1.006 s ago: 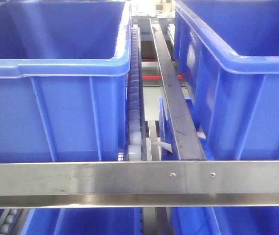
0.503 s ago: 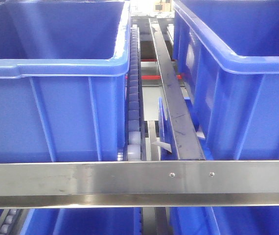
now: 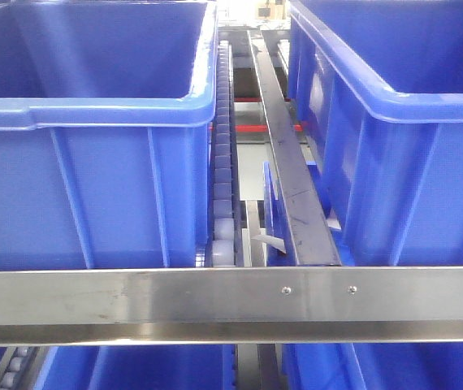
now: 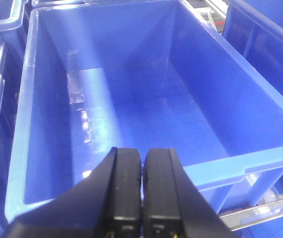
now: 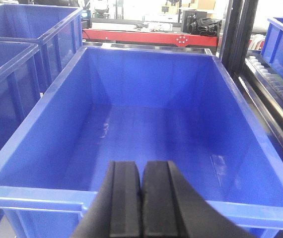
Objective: Pick and sort blue part to right shelf
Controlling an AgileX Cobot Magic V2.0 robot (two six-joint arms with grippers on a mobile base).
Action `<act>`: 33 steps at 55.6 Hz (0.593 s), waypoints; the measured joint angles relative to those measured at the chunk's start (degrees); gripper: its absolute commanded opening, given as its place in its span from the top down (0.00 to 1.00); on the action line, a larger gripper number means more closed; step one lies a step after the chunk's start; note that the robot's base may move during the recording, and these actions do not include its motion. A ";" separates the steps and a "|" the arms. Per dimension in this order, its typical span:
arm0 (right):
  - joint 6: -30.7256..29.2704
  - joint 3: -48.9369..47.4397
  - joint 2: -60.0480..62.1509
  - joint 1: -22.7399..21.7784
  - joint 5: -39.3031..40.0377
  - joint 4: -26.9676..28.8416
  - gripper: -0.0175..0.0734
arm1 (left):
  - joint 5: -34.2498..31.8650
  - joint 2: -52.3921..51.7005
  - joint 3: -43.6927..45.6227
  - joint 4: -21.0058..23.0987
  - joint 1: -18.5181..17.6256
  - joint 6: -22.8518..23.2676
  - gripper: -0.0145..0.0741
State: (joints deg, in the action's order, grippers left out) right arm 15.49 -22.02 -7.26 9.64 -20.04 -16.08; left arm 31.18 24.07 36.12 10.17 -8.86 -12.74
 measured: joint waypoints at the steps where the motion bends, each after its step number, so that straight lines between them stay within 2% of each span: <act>1: 0.00 0.00 0.00 0.00 0.00 0.00 0.75 | 0.00 -0.09 0.00 -0.39 0.00 0.00 0.70; 6: 0.00 0.00 0.00 0.00 0.00 -0.07 0.75 | -0.94 -1.36 -0.85 -0.90 0.47 0.00 0.70; 12: 0.00 0.00 0.00 0.00 0.00 -0.07 0.75 | -5.67 -5.98 -6.24 -1.17 2.71 0.00 0.70; 21: 0.00 0.00 0.00 0.00 0.00 -0.07 0.75 | -14.46 -14.67 -18.84 -1.26 4.90 0.00 0.70; 33: 0.00 0.00 0.00 0.00 0.00 -0.07 0.75 | -24.75 -24.11 -35.91 -1.26 4.99 0.00 0.70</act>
State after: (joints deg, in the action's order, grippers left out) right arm 15.49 -22.02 -7.26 9.64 -20.04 -16.15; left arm 6.43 -0.04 0.20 8.92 -3.87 -12.74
